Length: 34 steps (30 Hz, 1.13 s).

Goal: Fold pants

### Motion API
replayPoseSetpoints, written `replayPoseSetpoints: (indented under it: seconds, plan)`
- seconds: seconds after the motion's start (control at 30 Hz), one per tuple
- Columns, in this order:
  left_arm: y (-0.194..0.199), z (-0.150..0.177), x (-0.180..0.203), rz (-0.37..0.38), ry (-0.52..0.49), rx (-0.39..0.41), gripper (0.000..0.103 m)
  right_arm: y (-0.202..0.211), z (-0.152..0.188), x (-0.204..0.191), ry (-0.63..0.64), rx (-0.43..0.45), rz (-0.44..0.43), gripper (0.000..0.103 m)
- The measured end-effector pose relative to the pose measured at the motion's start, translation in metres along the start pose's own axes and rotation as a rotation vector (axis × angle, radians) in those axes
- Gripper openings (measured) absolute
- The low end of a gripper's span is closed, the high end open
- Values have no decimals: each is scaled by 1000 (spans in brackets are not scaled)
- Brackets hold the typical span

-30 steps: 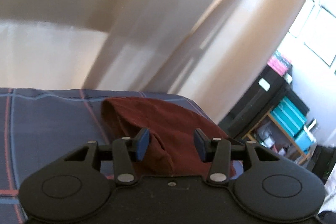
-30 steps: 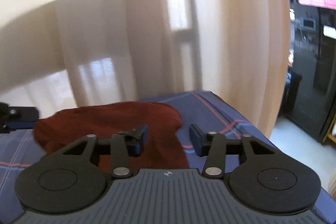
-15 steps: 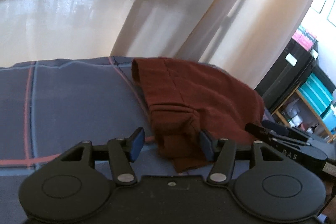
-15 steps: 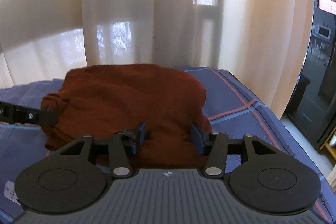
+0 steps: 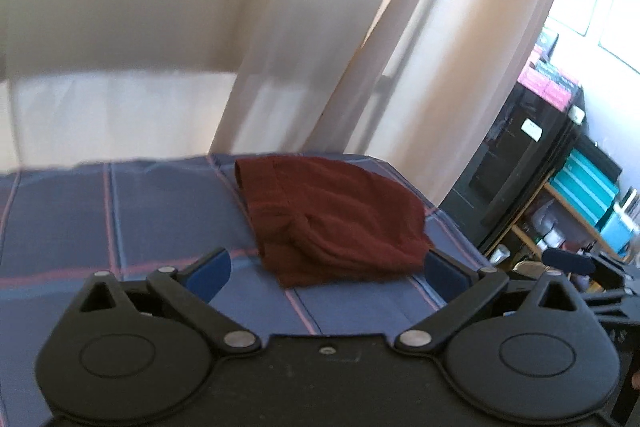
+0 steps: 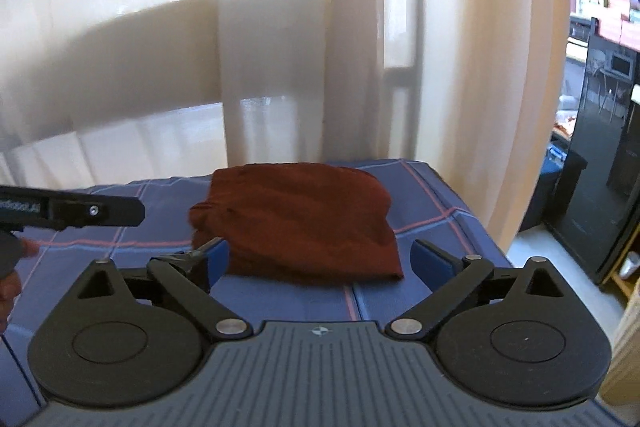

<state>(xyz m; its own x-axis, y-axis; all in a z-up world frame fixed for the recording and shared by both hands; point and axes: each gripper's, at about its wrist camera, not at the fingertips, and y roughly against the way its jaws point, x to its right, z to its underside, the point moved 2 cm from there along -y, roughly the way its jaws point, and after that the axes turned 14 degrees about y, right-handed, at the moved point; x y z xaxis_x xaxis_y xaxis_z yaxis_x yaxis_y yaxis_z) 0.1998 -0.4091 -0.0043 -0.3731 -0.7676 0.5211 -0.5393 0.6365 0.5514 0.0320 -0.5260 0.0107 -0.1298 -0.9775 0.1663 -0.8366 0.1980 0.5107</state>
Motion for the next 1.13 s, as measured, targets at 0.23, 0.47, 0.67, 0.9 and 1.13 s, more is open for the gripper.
replayPoseSetpoints:
  seconds: [0.23, 0.47, 0.67, 0.9, 1.13]
  plan:
    - [32, 34, 7, -49, 6, -5, 103, 41, 17, -11, 19, -53, 11, 103]
    - [35, 61, 21, -119, -54, -55, 103, 47, 40, -6, -35, -111, 38, 103]
    - [38, 68, 31, -118, -92, -50, 103, 48, 41, 0, -66, -110, 49, 103]
    - [38, 67, 32, -131, -97, -39, 103, 46, 40, -3, -48, -103, 41, 103]
    - [35, 66, 30, -135, -101, -43, 103, 44, 41, -8, -29, -111, 36, 103]
